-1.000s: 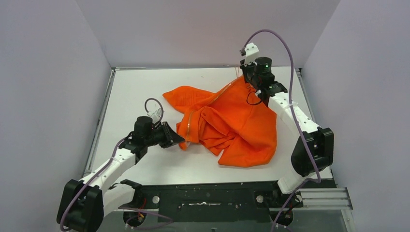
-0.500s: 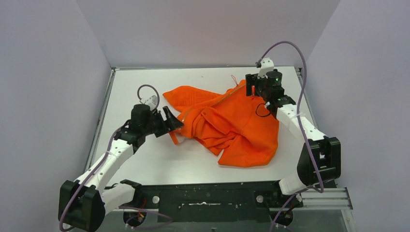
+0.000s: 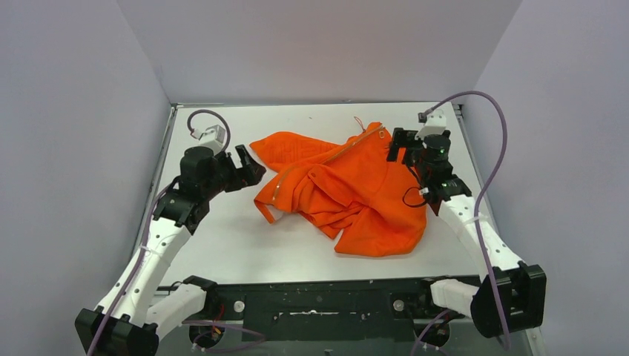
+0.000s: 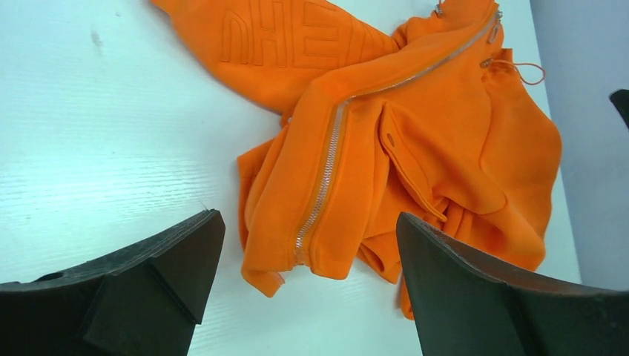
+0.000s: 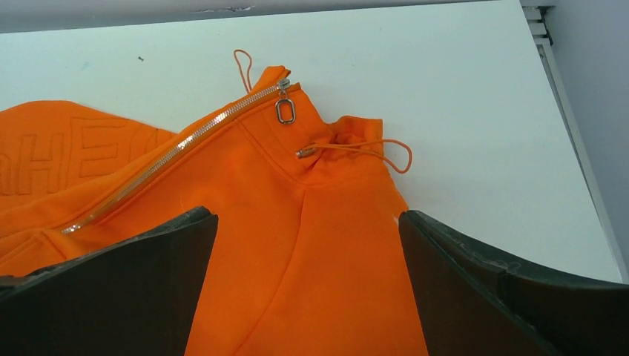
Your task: Zip up the jacket
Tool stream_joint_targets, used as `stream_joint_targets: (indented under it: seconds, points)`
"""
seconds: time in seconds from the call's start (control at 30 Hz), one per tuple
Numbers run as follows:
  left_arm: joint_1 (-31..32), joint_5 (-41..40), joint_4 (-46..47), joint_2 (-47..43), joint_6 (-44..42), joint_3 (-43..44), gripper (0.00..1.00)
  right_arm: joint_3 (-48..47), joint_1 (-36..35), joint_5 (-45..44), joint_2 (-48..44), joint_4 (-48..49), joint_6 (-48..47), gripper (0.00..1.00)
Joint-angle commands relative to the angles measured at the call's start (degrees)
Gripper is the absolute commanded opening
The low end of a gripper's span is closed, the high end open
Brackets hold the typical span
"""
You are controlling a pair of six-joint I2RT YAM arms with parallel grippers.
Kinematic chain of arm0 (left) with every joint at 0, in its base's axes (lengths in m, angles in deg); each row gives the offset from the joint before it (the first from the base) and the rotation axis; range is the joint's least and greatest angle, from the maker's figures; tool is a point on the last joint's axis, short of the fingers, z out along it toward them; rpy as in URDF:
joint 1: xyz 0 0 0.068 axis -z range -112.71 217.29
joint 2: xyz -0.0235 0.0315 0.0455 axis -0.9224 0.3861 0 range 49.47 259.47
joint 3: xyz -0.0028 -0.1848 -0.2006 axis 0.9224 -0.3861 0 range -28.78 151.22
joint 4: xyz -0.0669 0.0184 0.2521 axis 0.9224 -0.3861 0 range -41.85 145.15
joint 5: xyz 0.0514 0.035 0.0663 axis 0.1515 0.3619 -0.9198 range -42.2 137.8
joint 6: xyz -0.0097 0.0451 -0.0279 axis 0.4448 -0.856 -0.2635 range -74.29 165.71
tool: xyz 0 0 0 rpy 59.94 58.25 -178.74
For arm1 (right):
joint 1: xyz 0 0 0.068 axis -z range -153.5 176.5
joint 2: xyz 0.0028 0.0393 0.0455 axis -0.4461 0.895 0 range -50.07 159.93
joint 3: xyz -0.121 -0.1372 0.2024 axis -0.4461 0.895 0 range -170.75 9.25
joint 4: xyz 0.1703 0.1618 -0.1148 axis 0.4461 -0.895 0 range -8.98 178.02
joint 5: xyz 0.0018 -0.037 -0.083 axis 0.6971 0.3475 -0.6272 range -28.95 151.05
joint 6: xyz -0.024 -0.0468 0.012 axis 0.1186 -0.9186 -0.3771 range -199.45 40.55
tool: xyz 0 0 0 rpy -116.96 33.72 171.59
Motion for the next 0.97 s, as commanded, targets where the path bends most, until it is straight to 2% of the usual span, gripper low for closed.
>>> stream_joint_targets:
  seconds: [0.0,0.23,0.43,0.57,0.83,0.93]
  points:
    - [-0.2,-5.1,0.9,-1.8,-5.6,2.4,0.87,1.9,0.2,-0.9,-7.6,-1.7,7.3,1.00]
    - [-0.2,-5.5,4.4,-5.7,-9.2,0.7,0.87,6.2,0.0,-0.4,-16.9,-9.8,13.0,1.00]
    - [-0.2,-8.2,5.5,-10.5,-10.2,-0.4,0.87,9.8,0.0,-0.8,-27.6,-13.1,13.4,1.00]
    - [-0.2,-7.6,7.9,-13.7,-11.3,-3.3,0.87,9.2,-0.1,-1.6,-30.3,-16.8,13.4,1.00]
    - [-0.3,-6.4,8.7,-16.3,-11.2,-7.3,0.87,10.9,-0.2,-0.4,-36.6,-16.3,9.9,1.00]
    - [-0.3,-6.3,8.0,-16.5,-11.3,-7.8,0.86,10.8,-0.2,-5.3,-37.9,-16.1,11.5,1.00]
